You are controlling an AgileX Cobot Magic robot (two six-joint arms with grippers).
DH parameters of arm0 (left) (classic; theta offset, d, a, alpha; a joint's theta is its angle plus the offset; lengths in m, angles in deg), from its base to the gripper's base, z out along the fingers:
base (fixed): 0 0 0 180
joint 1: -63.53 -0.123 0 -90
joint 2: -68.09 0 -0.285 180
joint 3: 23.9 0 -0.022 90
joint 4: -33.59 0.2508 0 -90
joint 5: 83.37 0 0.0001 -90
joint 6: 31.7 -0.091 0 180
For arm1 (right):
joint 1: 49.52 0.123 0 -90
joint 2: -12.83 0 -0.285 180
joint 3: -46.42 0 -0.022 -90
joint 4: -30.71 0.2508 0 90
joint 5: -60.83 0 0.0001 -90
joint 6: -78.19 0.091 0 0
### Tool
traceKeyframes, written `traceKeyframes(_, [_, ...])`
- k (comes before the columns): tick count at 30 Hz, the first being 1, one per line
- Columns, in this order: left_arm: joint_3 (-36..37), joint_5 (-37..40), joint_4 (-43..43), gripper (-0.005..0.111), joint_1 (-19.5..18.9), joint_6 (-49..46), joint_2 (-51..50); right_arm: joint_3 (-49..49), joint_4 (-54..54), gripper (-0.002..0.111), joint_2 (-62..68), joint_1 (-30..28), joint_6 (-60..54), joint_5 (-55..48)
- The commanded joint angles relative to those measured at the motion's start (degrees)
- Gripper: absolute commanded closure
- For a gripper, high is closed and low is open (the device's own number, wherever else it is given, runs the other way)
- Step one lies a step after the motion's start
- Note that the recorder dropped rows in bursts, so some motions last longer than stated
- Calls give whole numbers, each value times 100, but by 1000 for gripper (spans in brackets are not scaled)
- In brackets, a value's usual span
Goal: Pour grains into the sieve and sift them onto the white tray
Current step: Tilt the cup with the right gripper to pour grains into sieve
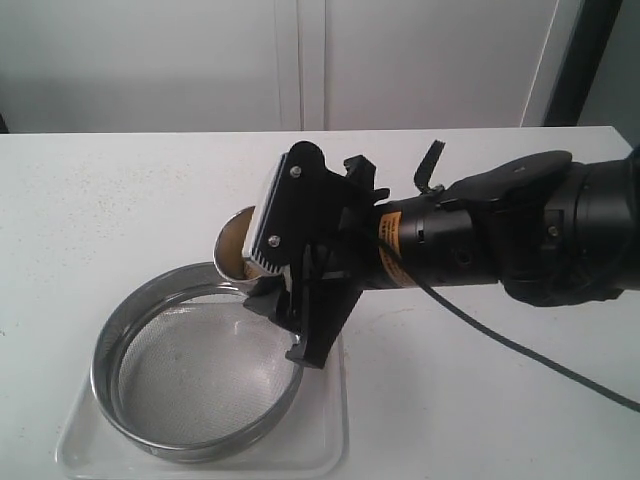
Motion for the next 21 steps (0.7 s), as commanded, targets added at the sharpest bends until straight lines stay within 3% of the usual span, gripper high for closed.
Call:
traceKeyframes(1, [36, 50, 0, 107, 34, 6, 26, 56, 47, 108, -27, 160, -248, -245])
traceKeyframes(21, [36, 50, 0, 107, 34, 6, 26, 227, 31, 108, 290, 297, -759, -641])
